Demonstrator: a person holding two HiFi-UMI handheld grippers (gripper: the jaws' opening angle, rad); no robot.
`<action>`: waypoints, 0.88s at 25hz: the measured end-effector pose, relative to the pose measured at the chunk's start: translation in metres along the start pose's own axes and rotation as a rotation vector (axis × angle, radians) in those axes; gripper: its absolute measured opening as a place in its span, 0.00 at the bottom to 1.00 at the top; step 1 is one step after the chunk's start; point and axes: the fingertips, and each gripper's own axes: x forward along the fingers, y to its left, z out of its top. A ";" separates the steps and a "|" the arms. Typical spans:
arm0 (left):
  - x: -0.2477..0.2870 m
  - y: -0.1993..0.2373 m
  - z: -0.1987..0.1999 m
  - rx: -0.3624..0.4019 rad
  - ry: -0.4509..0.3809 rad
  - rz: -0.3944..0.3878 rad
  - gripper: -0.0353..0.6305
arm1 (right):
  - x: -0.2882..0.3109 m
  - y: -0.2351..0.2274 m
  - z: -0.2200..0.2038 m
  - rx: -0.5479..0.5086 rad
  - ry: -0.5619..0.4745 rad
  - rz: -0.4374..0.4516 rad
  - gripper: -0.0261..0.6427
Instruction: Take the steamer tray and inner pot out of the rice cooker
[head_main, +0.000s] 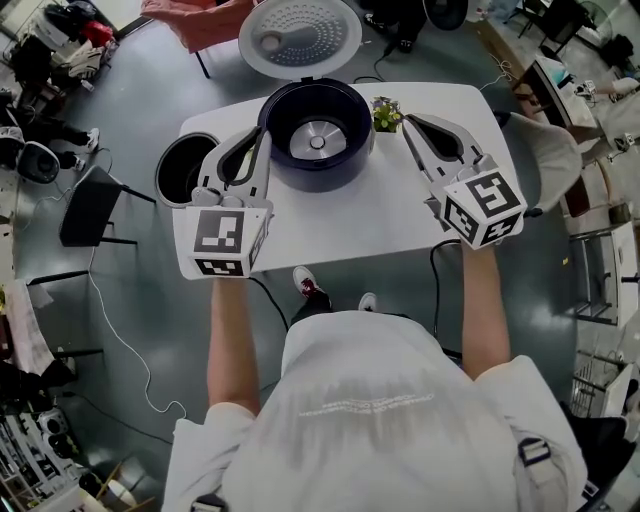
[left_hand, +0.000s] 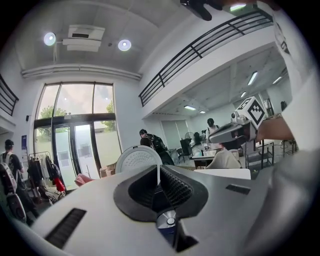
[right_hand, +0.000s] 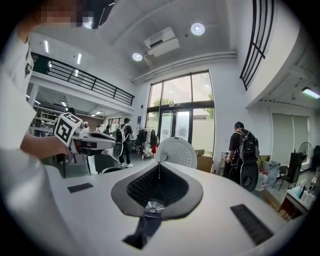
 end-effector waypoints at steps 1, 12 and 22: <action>-0.001 -0.002 0.004 0.006 -0.005 -0.003 0.10 | -0.003 0.001 0.002 -0.005 -0.006 -0.001 0.08; -0.003 -0.016 0.023 0.033 -0.027 -0.011 0.10 | -0.025 -0.012 0.014 -0.016 -0.021 -0.057 0.08; -0.007 -0.012 0.016 0.019 -0.012 -0.007 0.10 | -0.021 -0.006 0.011 -0.012 -0.015 -0.053 0.08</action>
